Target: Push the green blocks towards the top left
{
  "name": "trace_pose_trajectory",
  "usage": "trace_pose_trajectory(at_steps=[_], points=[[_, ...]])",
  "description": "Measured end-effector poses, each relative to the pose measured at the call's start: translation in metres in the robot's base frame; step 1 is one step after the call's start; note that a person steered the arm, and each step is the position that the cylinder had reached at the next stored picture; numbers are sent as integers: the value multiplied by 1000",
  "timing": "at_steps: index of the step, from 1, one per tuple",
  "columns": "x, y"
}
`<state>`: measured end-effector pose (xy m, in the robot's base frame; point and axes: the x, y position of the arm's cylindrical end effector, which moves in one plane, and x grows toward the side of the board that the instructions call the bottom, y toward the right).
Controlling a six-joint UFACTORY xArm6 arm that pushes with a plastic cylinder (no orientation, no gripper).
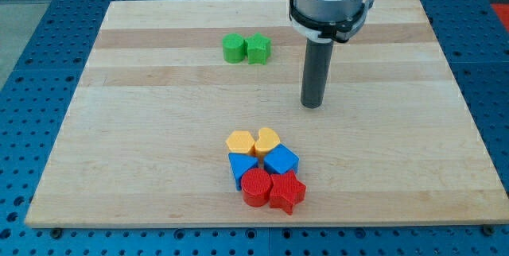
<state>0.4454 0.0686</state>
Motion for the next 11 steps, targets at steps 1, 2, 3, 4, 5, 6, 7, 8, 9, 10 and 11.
trace_pose_trajectory(at_steps=[1, 2, 3, 4, 5, 6, 7, 8, 9, 10, 11], points=[[0, 0], [-16, 0], [-55, -3], [-93, -3], [-106, -6], [-106, -33], [-106, -68], [-114, -101], [-127, -135], [-146, -159], [-175, -168]])
